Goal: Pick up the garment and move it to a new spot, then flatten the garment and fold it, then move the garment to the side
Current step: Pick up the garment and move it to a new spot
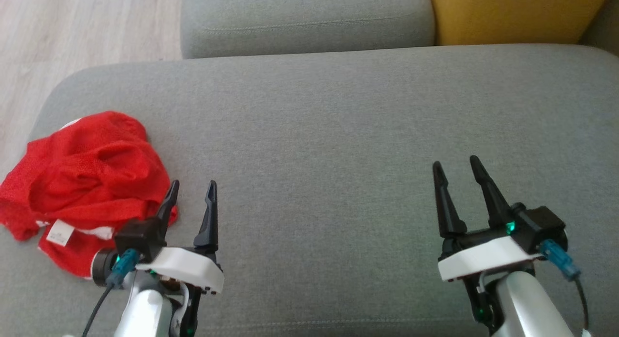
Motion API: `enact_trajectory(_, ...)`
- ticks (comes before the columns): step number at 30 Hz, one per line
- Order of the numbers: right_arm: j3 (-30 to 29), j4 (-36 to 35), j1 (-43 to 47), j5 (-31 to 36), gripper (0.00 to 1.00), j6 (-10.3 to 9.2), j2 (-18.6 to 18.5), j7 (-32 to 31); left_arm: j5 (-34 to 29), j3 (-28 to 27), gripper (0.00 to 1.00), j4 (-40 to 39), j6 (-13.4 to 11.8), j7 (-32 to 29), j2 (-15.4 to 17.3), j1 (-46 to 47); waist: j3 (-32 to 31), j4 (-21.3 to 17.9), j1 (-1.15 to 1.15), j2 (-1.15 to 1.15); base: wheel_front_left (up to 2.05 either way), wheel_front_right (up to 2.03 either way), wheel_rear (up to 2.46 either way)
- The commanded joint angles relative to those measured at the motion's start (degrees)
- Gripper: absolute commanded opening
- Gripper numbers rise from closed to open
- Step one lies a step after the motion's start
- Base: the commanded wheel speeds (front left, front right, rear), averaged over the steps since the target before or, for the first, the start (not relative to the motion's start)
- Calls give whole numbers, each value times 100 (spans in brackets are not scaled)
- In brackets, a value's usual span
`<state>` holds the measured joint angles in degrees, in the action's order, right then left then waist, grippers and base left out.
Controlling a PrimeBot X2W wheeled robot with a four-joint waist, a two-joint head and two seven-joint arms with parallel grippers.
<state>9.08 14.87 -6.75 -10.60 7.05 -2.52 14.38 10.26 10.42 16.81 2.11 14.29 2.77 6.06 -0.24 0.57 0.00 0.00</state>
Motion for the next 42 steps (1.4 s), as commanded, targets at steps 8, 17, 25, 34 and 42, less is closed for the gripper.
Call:
enact_trajectory(8,345,-206,-452,129,100,44,-35,62,-82,-366,100,-342,-53,71,13,376,203,751,0,0,0,0,0)
enact_trajectory(17,593,-136,-564,97,100,44,-35,62,-78,-528,100,-491,-78,71,12,351,329,1608,0,0,0,0,0)
enact_trajectory(25,693,-28,-605,42,100,44,-35,62,43,-562,100,-607,-116,71,11,252,364,2195,0,0,0,0,0)
enact_trajectory(34,805,19,-638,-40,100,44,-35,62,89,-642,100,-639,-195,71,11,255,398,2275,0,0,0,0,0)
enact_trajectory(42,426,-132,-760,227,100,44,-35,62,115,-1054,100,-394,-31,71,53,558,759,2016,0,0,0,0,0)
